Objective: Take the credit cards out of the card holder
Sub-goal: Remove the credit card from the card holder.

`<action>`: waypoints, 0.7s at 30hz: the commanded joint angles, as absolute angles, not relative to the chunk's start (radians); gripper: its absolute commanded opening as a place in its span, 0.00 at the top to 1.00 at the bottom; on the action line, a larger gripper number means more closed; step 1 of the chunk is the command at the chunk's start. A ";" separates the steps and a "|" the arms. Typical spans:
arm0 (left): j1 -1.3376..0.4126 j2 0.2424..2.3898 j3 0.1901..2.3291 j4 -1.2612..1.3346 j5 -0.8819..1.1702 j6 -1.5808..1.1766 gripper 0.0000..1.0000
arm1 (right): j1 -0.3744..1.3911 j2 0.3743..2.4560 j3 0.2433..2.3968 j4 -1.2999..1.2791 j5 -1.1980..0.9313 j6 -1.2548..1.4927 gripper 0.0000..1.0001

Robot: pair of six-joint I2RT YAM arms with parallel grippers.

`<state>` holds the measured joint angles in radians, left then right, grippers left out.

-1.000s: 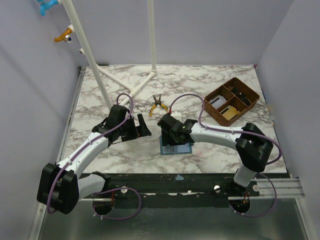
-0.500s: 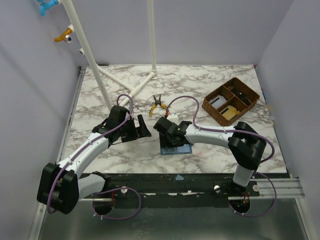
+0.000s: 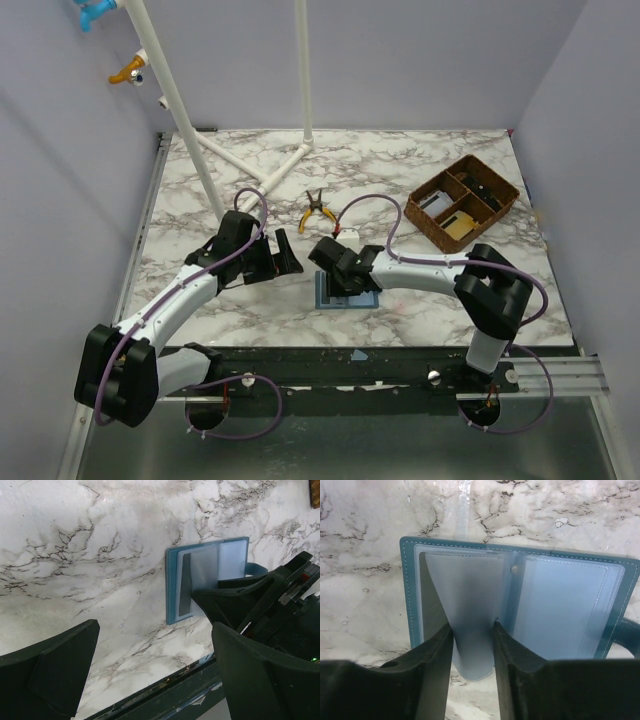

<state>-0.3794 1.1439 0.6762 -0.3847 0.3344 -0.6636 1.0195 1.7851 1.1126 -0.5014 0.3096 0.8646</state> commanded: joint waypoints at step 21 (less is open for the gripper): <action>-0.546 1.381 0.742 -0.190 0.460 -0.788 0.88 | 0.960 1.551 0.741 -0.103 0.204 0.952 0.93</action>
<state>-0.4938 1.3064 0.6849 -0.2668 0.4416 -0.7406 0.9886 1.6104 0.8368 -0.2287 0.2752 0.9298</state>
